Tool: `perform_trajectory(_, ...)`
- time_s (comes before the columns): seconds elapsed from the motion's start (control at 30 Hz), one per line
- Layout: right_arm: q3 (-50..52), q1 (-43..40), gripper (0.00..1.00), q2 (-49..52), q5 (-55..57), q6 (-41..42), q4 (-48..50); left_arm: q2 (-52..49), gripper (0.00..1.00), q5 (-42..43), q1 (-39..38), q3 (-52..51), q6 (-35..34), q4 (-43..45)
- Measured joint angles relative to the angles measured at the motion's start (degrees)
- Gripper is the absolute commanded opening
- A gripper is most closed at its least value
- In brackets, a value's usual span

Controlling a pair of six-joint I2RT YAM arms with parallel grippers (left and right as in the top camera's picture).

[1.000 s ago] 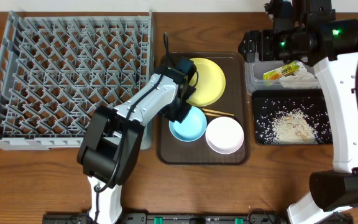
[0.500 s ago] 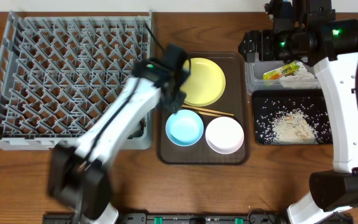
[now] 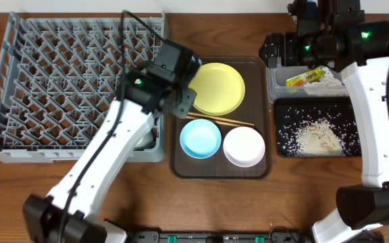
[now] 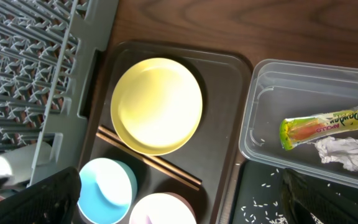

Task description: Sort waste into correct bins and load items into the dishwasher

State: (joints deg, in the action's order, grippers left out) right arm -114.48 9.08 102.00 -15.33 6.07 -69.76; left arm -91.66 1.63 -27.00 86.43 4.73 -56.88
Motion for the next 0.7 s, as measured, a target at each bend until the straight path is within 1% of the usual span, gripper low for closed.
perform_trajectory(0.13, 0.0, 0.0, 0.99, 0.0, -0.02, 0.0, -0.02, -2.6, 0.51, 4.33, -0.02, -0.5, -3.1, -3.23)
perform_trajectory(0.2, 0.0, 0.0, 0.99, 0.0, -0.02, 0.0, -0.02, -3.91, 0.54, 5.88, -0.28, -0.5, -3.67, -3.82)
perform_trajectory(0.27, 0.0, 0.0, 0.99, 0.0, 0.0, 0.0, -0.02, -5.75, 0.54, 6.95, -0.87, -0.5, -4.48, -4.28)
perform_trajectory(0.47, 0.0, 0.0, 0.99, 0.0, -0.02, 0.0, -0.04, -13.14, 0.54, 8.59, -3.15, -0.5, -5.25, -4.81)
perform_trajectory(0.7, 0.0, 0.0, 0.99, 0.0, -0.02, 0.0, -0.04, -19.43, 0.54, 8.79, -3.1, -0.5, -6.47, -6.03)
